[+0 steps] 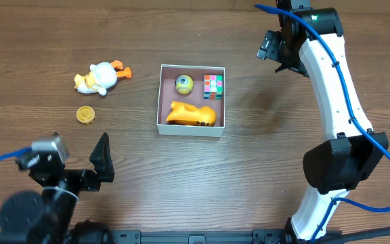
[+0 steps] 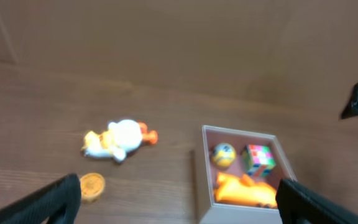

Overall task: Pack container
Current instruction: 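Raise the left gripper and move it over the yellow coin toy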

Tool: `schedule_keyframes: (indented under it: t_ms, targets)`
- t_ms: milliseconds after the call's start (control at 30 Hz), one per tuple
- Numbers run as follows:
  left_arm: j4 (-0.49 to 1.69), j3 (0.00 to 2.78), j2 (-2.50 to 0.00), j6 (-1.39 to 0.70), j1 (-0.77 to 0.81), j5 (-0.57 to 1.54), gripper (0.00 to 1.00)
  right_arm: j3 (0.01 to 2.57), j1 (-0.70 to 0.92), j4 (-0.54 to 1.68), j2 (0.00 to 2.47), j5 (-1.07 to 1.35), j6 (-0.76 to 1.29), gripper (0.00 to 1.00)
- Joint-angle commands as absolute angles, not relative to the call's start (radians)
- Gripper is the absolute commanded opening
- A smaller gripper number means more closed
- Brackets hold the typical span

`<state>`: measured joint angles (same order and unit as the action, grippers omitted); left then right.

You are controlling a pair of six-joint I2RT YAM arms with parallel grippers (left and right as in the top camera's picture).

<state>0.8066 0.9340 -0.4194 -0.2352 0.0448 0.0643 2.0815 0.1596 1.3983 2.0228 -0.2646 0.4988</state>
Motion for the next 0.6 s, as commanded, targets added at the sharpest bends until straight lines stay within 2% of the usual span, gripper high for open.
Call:
schedule_keyframes:
  t_ms: [0,133,300,400,467,567]
  targets:
    - [1.039,1.17,-0.635,-0.27,0.039,0.154,1.0,2.109,0.162,1.394,2.02,-0.265,0.51,1.0]
    - [1.305,1.324,-0.829,-0.214,0.039,0.155,1.0,2.109,0.162,1.394,2.02,-0.265,0.51,1.0]
    - [1.391,1.317,-0.991,-0.229,0.039,0.268,1.0,2.109,0.162,1.394,2.02,-0.265,0.51,1.0]
    - [1.367,1.317,-1.089,-0.239,0.039,0.313,1.0,2.109,0.162,1.394,2.02,-0.265,0.51,1.0]
    - [1.333,1.317,-1.15,-0.241,0.039,0.236,0.97,2.109,0.162,1.394,2.02,-0.265,0.51,1.0]
    - [1.296,1.317,-1.261,-0.348,0.039,0.003,0.95,2.109,0.162,1.394,2.02,-0.265,0.51,1.0]
